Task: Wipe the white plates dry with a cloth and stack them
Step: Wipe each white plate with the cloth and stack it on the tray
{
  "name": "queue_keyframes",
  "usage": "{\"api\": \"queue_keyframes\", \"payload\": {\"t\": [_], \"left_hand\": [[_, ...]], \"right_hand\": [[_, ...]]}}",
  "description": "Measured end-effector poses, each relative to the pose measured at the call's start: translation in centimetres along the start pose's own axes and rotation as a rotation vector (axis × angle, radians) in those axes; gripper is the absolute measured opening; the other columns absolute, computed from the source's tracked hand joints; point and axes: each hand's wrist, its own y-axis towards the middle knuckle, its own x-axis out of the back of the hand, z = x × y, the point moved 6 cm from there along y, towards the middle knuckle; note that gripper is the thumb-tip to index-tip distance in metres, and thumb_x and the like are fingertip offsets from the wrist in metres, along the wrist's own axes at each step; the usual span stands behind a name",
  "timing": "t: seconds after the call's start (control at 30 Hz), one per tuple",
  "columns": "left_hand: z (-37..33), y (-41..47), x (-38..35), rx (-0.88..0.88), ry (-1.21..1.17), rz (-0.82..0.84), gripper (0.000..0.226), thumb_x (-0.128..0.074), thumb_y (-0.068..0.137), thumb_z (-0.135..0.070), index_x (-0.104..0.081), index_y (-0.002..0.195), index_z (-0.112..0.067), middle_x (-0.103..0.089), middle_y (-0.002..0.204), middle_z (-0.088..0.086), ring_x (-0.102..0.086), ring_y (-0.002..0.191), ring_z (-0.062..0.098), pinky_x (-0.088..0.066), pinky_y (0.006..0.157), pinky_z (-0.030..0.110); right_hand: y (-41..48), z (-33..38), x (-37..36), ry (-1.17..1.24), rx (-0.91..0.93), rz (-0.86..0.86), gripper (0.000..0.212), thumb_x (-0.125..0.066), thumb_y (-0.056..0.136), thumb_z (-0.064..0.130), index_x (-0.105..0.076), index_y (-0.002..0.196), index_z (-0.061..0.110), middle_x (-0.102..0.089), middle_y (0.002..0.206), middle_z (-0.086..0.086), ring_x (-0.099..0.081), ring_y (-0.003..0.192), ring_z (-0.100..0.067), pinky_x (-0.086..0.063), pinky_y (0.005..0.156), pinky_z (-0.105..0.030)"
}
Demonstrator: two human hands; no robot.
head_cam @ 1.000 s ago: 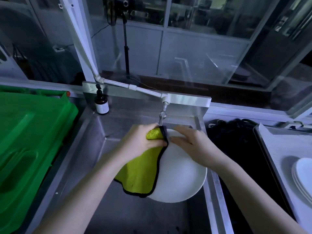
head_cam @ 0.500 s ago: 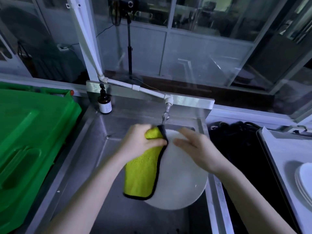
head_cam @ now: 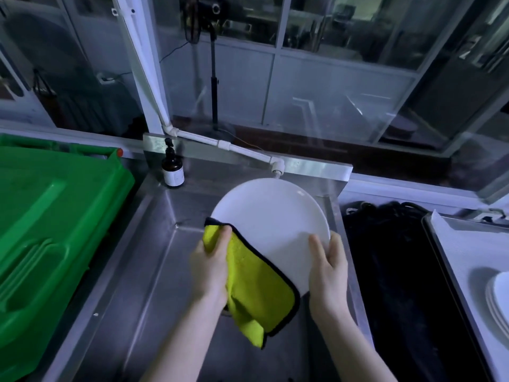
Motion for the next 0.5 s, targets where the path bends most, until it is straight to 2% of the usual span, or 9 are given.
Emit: {"api": "queue_keyframes", "payload": {"t": [0.07, 0.13, 0.2, 0.27, 0.3, 0.33, 0.4, 0.43, 0.5], "left_hand": [[-1.1, 0.5, 0.6, -0.077, -0.024, 0.082, 0.027, -0.073, 0.087, -0.032, -0.070, 0.086, -0.006, -0.068, 0.083, 0.014, -0.061, 0.078, 0.025, -0.052, 0.074, 0.042], [-3.0, 0.6, 0.8, -0.257, 0.161, 0.161, 0.035, -0.074, 0.083, -0.037, -0.067, 0.080, -0.003, -0.065, 0.072, 0.005, -0.056, 0.069, 0.017, -0.045, 0.066, 0.032], [-5.3, -0.4, -0.4, -0.490, 0.408, 0.308, 0.033, -0.077, 0.077, -0.039, -0.061, 0.067, -0.011, -0.055, 0.055, -0.011, -0.044, 0.054, 0.006, -0.036, 0.055, 0.025], [-6.7, -1.6, -1.8, -0.616, 0.513, 0.465, 0.047, -0.079, 0.070, -0.048, -0.061, 0.066, -0.004, -0.053, 0.056, -0.004, -0.039, 0.057, 0.009, -0.031, 0.056, 0.031], [-7.0, -2.0, -2.3, -0.627, 0.524, 0.524, 0.056, -0.079, 0.068, -0.054, -0.064, 0.072, 0.000, -0.060, 0.062, 0.004, -0.041, 0.062, 0.011, -0.032, 0.059, 0.031], [-7.2, -2.1, -2.4, -0.624, 0.515, 0.556, 0.053, -0.079, 0.068, -0.056, -0.070, 0.080, -0.006, -0.067, 0.069, 0.006, -0.045, 0.064, 0.011, -0.034, 0.061, 0.031], [-7.4, -2.1, -1.9, -0.624, 0.488, 0.521, 0.019, -0.076, 0.074, -0.046, -0.068, 0.079, -0.029, -0.062, 0.058, -0.011, -0.041, 0.055, 0.001, -0.033, 0.053, 0.020], [-7.0, -2.0, -1.4, -0.606, 0.465, 0.450, 0.016, -0.074, 0.079, -0.039, -0.063, 0.070, -0.031, -0.052, 0.050, -0.016, -0.036, 0.049, 0.000, -0.028, 0.048, 0.016], [-5.4, -1.4, -0.1, -0.473, 0.337, 0.256, 0.031, -0.071, 0.086, -0.033, -0.058, 0.064, -0.015, -0.043, 0.050, -0.014, -0.036, 0.051, 0.006, -0.028, 0.047, 0.018]], "right_hand": [[0.7, 1.1, 0.2, -0.022, -0.006, 0.190, 0.020, -0.066, 0.084, 0.037, -0.062, 0.093, 0.020, -0.067, 0.086, -0.011, -0.060, 0.078, -0.017, -0.045, 0.069, -0.036], [2.0, 3.0, 0.4, -0.119, 0.014, 0.376, 0.032, -0.071, 0.077, 0.042, -0.065, 0.094, 0.015, -0.070, 0.085, -0.010, -0.063, 0.074, -0.018, -0.046, 0.066, -0.033], [2.5, 5.0, -0.2, -0.396, 0.113, 0.576, 0.033, -0.075, 0.081, 0.047, -0.067, 0.090, 0.017, -0.069, 0.081, -0.006, -0.063, 0.069, -0.012, -0.046, 0.064, -0.023], [2.1, 5.8, -1.6, -0.639, 0.260, 0.682, 0.028, -0.068, 0.090, 0.044, -0.062, 0.080, 0.019, -0.059, 0.067, 0.001, -0.053, 0.059, -0.003, -0.038, 0.056, -0.016], [1.8, 5.9, -1.9, -0.686, 0.314, 0.676, 0.031, -0.063, 0.094, 0.042, -0.061, 0.079, 0.014, -0.056, 0.065, 0.002, -0.050, 0.058, -0.006, -0.037, 0.055, -0.021], [1.7, 5.7, -2.0, -0.694, 0.349, 0.652, 0.038, -0.060, 0.096, 0.041, -0.061, 0.081, 0.006, -0.056, 0.066, -0.005, -0.049, 0.059, -0.016, -0.038, 0.057, -0.030], [1.7, 5.5, -1.5, -0.638, 0.359, 0.584, 0.051, -0.061, 0.095, 0.042, -0.059, 0.086, -0.008, -0.055, 0.068, -0.018, -0.047, 0.062, -0.031, -0.040, 0.059, -0.039], [2.0, 5.3, -0.9, -0.553, 0.323, 0.516, 0.055, -0.063, 0.093, 0.044, -0.059, 0.086, -0.010, -0.052, 0.066, -0.016, -0.044, 0.059, -0.026, -0.039, 0.058, -0.037], [2.7, 4.4, 0.4, -0.280, 0.161, 0.348, 0.052, -0.067, 0.090, 0.046, -0.062, 0.082, -0.005, -0.052, 0.066, -0.007, -0.047, 0.062, -0.017, -0.037, 0.061, -0.035]]}}
